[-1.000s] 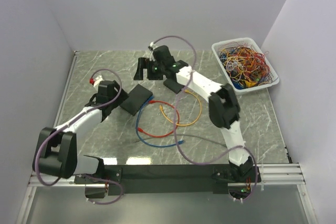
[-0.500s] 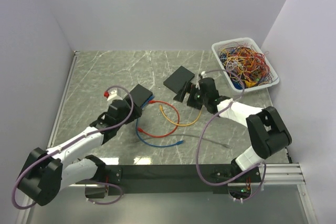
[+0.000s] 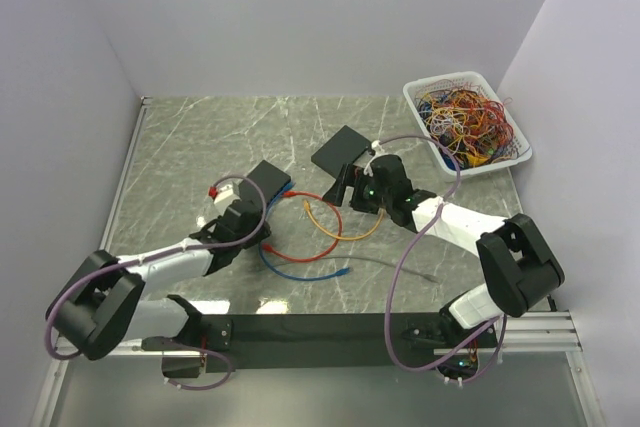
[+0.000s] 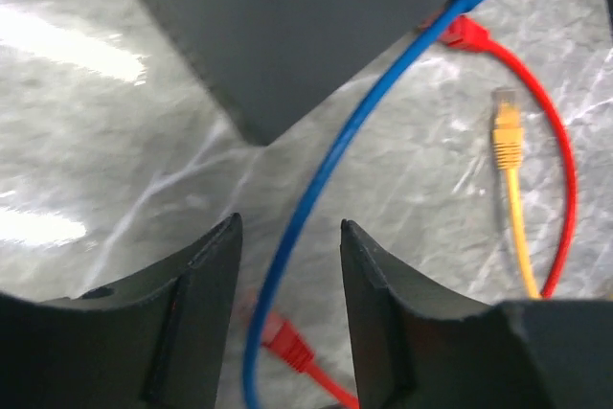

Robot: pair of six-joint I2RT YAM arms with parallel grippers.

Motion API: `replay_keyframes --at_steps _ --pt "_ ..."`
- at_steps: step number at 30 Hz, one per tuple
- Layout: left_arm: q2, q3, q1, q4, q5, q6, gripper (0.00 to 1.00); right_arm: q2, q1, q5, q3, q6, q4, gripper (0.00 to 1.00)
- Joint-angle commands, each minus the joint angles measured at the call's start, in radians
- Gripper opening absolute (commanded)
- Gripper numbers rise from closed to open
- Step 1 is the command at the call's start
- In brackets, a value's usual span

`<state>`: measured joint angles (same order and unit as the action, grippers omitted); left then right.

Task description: Insert the plug into the switch port

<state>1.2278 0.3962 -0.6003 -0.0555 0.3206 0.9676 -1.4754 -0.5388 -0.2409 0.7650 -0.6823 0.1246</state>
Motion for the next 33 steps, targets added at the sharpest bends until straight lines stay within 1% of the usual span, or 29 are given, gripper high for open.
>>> replay_keyframes --at_steps 1,5,8,9,11,12,13,18,20,21,22,24,25,26,28,30,31,33 --pt "0.059 0.026 -0.015 -0.055 0.011 0.020 0.51 0.015 -0.001 0.031 -0.016 0.032 0.026 0.98" --pt "0.124 0.073 -0.030 -0.038 0.034 0.019 0.48 0.015 -0.001 0.035 -0.016 0.049 0.018 0.98" --pt "0.139 0.102 -0.036 -0.007 0.049 0.020 0.39 0.024 -0.001 0.032 -0.021 0.061 0.023 0.98" --pt "0.139 0.107 -0.041 -0.003 0.054 0.017 0.29 0.032 -0.004 0.029 -0.023 0.063 0.024 0.98" --pt "0.128 0.118 -0.044 0.017 0.063 0.019 0.13 0.044 -0.004 0.023 -0.030 0.070 0.035 0.96" --pt "0.121 0.121 -0.047 0.026 0.073 0.019 0.01 0.055 -0.006 0.020 -0.029 0.072 0.038 0.94" --pt "0.105 0.127 -0.049 0.043 0.081 0.019 0.01 0.061 -0.012 0.018 -0.030 0.075 0.040 0.92" --pt "0.027 0.135 -0.067 0.086 0.106 0.005 0.01 0.110 -0.016 -0.012 -0.033 0.081 0.064 0.90" --pt "-0.039 0.118 -0.076 0.077 0.101 0.000 0.00 0.130 -0.018 -0.021 -0.041 0.072 0.093 0.85" --pt "-0.066 0.110 -0.081 0.071 0.095 0.000 0.00 0.148 -0.016 -0.026 -0.041 0.066 0.101 0.81" --pt "-0.126 0.089 -0.082 0.063 0.074 -0.006 0.01 0.159 -0.016 -0.029 -0.043 0.055 0.110 0.77" --pt "-0.189 0.070 -0.084 0.033 0.055 -0.012 0.01 0.182 -0.016 -0.052 -0.047 0.044 0.142 0.77" --pt "-0.253 0.057 -0.085 0.028 0.048 -0.018 0.01 0.188 -0.018 -0.073 -0.059 0.030 0.165 0.77" --pt "-0.286 0.049 -0.085 0.023 0.026 -0.033 0.01 0.194 -0.015 -0.095 -0.069 0.024 0.193 0.77" --pt "-0.376 0.032 -0.085 0.014 0.008 -0.047 0.01 0.213 -0.018 -0.148 -0.088 -0.006 0.269 0.78" --pt "-0.436 0.014 -0.085 -0.015 -0.041 -0.056 0.01 0.231 -0.013 -0.181 -0.104 -0.034 0.357 0.78" --pt "-0.494 -0.009 -0.085 -0.027 -0.075 -0.058 0.00 0.240 -0.013 -0.219 -0.121 -0.063 0.395 0.78" --pt "-0.545 -0.029 -0.087 -0.047 -0.099 -0.055 0.00 0.245 -0.013 -0.248 -0.130 -0.098 0.484 0.78"
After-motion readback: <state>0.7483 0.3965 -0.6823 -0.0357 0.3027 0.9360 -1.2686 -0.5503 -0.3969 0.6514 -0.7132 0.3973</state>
